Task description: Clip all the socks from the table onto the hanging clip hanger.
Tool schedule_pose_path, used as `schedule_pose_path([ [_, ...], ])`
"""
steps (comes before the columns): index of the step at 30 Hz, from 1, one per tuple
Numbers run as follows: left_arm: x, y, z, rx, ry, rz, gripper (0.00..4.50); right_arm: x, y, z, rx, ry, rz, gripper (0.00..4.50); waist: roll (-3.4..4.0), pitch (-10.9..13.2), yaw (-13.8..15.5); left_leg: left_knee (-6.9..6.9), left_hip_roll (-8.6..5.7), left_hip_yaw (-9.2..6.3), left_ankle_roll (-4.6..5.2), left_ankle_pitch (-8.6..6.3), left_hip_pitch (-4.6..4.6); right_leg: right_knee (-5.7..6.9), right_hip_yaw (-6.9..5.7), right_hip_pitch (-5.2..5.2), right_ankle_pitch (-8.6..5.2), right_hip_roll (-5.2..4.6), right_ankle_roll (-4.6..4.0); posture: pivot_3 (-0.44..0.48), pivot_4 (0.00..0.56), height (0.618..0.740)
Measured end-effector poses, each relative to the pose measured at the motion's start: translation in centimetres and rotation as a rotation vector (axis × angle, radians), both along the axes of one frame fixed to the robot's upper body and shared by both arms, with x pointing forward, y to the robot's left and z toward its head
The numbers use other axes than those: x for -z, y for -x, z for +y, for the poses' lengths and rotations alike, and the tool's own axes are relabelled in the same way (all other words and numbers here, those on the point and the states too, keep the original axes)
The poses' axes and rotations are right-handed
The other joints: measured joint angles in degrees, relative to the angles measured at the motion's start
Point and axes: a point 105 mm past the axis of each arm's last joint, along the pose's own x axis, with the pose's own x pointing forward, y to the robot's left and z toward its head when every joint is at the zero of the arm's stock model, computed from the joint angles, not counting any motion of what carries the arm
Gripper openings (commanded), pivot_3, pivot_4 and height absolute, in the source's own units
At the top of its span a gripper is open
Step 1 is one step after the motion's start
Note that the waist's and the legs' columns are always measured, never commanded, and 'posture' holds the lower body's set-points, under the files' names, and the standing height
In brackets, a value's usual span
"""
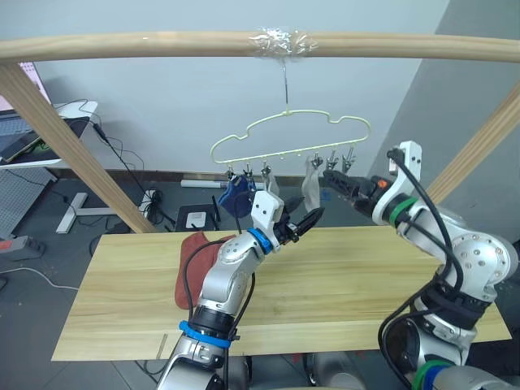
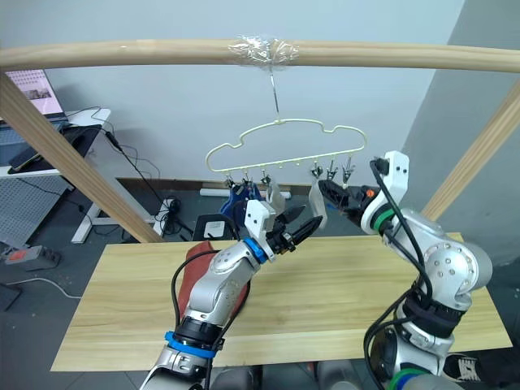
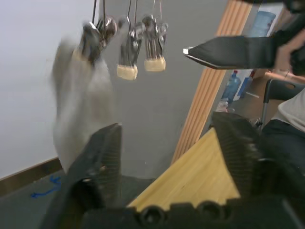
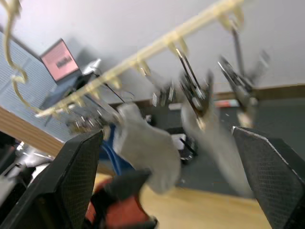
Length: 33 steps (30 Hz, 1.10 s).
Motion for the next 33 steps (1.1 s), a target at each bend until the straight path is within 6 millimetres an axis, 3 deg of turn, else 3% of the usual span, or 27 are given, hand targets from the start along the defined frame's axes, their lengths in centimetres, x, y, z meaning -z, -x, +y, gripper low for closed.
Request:
schedule_pose_path([
  [1,0.5,0.3,0.5,-0.004,-0.004,0.026,4.48,0.4,0.0,-0.2,0.027,0.058,-0.028,4.50,0.00,0.00,-0.22,-0.02,0.01,-0.01,0.00,0.00,0.01,0.01,-0.01,-0.01,-0.01,0.01,0.02,-0.130,0.136,0.740],
  [4,1.2,0.7,2.3,-0.027,-0.066,0.065,4.48,1.3,-0.3,-0.4,0.080,0.194,-0.102,4.50,0.00,0.02,-0.53,-0.01,0.02,-0.03,-0.01,0.01,0.01,0.01,-0.01,-0.02,-0.04,0.04,0.07,-0.111,0.133,0.740],
  [7,0.2,1.0,4.2,-0.053,-0.136,0.052,4.50,1.6,-0.9,-0.1,0.133,0.289,-0.212,3.65,0.00,0.02,-0.49,0.08,0.01,-0.01,-0.03,0.02,0.03,-0.01,0.01,0.03,-0.04,0.04,0.08,-0.085,0.130,0.740],
  [10,-1.4,1.4,5.4,-0.059,-0.171,0.001,4.50,1.6,-1.6,0.5,0.180,0.330,-0.295,3.65,-0.01,0.03,-0.33,0.09,0.02,-0.02,-0.03,0.03,0.04,-0.01,0.01,0.03,-0.04,0.03,0.07,-0.075,0.128,0.740],
  [12,-2.9,1.5,6.1,-0.074,-0.155,-0.044,4.50,1.7,-1.9,0.8,0.209,0.325,-0.328,3.34,0.00,0.03,0.16,0.06,0.03,-0.04,-0.04,0.03,0.05,-0.01,0.01,0.03,-0.04,0.03,0.07,-0.059,0.125,0.740],
  [15,-4.2,1.6,6.5,-0.097,-0.116,-0.069,4.50,1.8,-2.2,1.2,0.243,0.314,-0.354,2.48,0.00,0.03,0.97,0.05,0.02,-0.05,-0.05,0.03,0.02,-0.03,0.01,0.03,0.01,0.01,-0.01,-0.049,0.124,0.740],
  [33,-6.2,3.0,6.3,-0.114,-0.067,-0.135,4.50,1.6,-5.6,1.5,0.364,0.242,-0.353,2.48,0.00,0.03,2.55,0.04,0.00,-0.03,-0.04,0.03,0.03,-0.02,0.01,0.03,0.13,0.00,-0.22,-0.006,0.132,0.740],
])
